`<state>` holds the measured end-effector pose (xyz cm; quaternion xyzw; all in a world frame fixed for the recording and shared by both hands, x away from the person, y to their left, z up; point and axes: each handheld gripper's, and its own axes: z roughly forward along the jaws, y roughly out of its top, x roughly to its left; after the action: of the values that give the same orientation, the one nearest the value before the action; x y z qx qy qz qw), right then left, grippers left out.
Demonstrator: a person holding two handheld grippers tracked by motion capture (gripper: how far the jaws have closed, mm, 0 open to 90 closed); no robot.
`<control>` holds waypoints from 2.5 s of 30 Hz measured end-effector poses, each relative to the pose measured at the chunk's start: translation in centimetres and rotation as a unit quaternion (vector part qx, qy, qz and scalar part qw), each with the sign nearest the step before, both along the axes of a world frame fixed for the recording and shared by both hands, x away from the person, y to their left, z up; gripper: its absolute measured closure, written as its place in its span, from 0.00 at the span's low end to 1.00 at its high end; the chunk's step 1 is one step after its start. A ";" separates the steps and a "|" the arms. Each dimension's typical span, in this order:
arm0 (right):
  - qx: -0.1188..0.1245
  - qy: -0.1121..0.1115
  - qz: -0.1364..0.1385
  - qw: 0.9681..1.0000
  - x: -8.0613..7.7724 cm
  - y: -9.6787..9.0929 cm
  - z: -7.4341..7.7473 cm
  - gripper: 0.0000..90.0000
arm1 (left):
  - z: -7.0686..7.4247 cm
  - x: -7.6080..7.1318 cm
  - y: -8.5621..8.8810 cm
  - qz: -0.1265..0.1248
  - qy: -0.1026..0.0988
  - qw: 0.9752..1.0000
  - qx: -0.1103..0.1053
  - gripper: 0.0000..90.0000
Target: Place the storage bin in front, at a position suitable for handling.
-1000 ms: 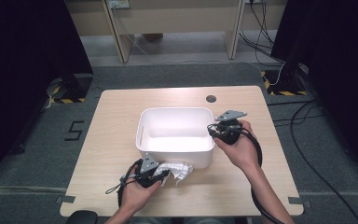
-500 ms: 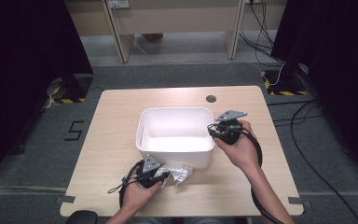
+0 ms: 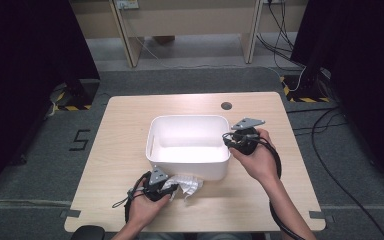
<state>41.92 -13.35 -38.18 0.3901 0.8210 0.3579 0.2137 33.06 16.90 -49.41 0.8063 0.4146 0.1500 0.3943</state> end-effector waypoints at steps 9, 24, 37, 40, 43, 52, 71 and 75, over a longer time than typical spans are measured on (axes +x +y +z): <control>-0.001 0.000 0.000 1.000 0.0 0.0 0.0 0.74 | 0.0 -0.1 1.6 0.016 -0.001 1.000 0.001 0.82; -0.001 0.000 -0.001 1.000 0.0 0.0 0.0 0.74 | 0.8 -0.4 1.7 0.021 -0.009 1.000 -0.001 0.82; -0.003 0.001 0.000 1.000 0.0 0.0 0.0 0.74 | 3.9 -1.1 1.5 0.023 -0.046 0.998 -0.019 0.82; -0.003 0.001 0.000 1.000 0.0 0.0 0.0 0.74 | 4.7 -1.2 1.4 0.021 -0.054 0.998 -0.020 0.82; -0.004 0.001 0.000 1.000 0.0 0.0 0.0 0.74 | 5.3 -1.2 1.4 0.019 -0.059 0.998 -0.020 0.82; -0.003 0.001 -0.001 1.000 0.0 0.0 0.0 0.74 | 6.4 -1.4 1.6 0.021 -0.069 0.997 -0.032 0.82; -0.001 0.001 -0.001 1.000 0.0 0.0 0.0 0.74 | 6.6 -1.1 2.2 0.026 -0.069 0.997 -0.036 0.82; -0.002 0.002 0.000 1.000 0.1 0.0 0.1 0.74 | 6.6 -1.1 2.5 0.027 -0.070 0.997 -0.036 0.82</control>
<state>41.97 -13.31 -38.12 0.3903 0.8222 0.3558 0.2123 31.99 19.40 -42.84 0.7676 0.4129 0.2010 0.4471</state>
